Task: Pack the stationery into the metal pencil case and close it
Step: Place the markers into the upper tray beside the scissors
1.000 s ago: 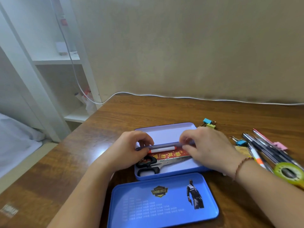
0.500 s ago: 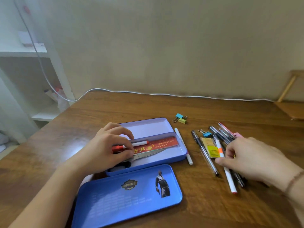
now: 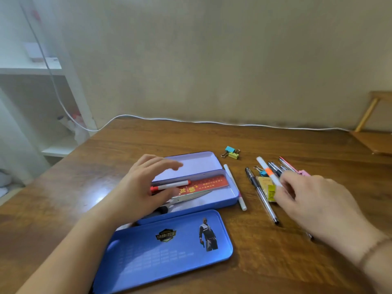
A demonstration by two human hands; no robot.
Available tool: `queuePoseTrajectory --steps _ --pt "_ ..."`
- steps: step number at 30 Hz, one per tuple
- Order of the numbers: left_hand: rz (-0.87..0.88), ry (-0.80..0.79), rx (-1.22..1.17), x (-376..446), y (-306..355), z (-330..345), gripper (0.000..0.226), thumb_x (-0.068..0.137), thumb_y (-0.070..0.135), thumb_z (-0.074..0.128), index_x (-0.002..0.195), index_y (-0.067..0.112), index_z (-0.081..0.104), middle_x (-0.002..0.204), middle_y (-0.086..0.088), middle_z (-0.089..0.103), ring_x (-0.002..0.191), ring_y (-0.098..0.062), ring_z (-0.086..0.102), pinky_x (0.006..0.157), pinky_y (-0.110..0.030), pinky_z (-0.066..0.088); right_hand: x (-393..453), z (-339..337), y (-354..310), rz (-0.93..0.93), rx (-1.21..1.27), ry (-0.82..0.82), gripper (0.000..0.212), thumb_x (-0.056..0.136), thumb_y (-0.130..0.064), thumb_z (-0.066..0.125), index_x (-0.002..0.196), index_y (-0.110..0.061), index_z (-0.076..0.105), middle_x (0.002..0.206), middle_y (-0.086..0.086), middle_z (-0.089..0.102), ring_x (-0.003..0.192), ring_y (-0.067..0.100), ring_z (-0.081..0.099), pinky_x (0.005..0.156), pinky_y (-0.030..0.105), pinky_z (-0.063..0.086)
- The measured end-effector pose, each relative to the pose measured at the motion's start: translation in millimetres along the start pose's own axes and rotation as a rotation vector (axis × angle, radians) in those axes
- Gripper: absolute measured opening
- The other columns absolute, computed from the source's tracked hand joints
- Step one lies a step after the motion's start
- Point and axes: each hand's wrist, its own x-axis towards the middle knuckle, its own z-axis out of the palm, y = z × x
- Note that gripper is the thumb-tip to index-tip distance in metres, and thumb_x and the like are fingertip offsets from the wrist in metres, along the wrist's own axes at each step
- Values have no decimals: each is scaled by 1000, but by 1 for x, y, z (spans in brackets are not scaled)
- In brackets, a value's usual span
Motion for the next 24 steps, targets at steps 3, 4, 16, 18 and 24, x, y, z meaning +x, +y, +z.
queuePoseTrajectory --steps 3,4,16,18,24 --pt "37 -65 -171 -2 19 0 64 82 50 69 141 47 42 131 26 52 126 -8 48 103 -16 37 -9 13 -21 -371 117 247 25 95 -43 37 86 -30 56 59 -6 55 48 16 55 39 29 38" --pt "56 -111 -214 -3 23 -1 63 83 48 72 140 46 45 131 24 53 124 -7 52 101 -15 39 -11 19 -29 -444 170 285 22 95 -41 40 89 -29 58 64 -7 56 53 17 56 40 30 41" --pt "-37 -105 -253 -1 16 -1 9 80 29 80 89 29 79 82 11 71 76 -13 66 69 -36 54 7 41 -57 -453 534 210 21 85 -47 56 98 -31 61 86 -13 60 80 5 55 68 26 47" --pt "-61 -68 -187 0 11 -1 10 80 25 81 90 28 79 83 16 71 79 -8 66 73 -31 54 27 38 -63 -477 398 207 16 80 -45 66 86 -31 63 85 -12 60 82 12 54 66 31 49" --pt "-105 -37 -8 1 -8 -10 16 78 22 80 91 30 75 73 17 64 72 -3 58 65 -17 46 64 45 -91 -460 270 134 11 79 -43 71 86 -35 69 89 -13 57 86 15 47 73 33 43"
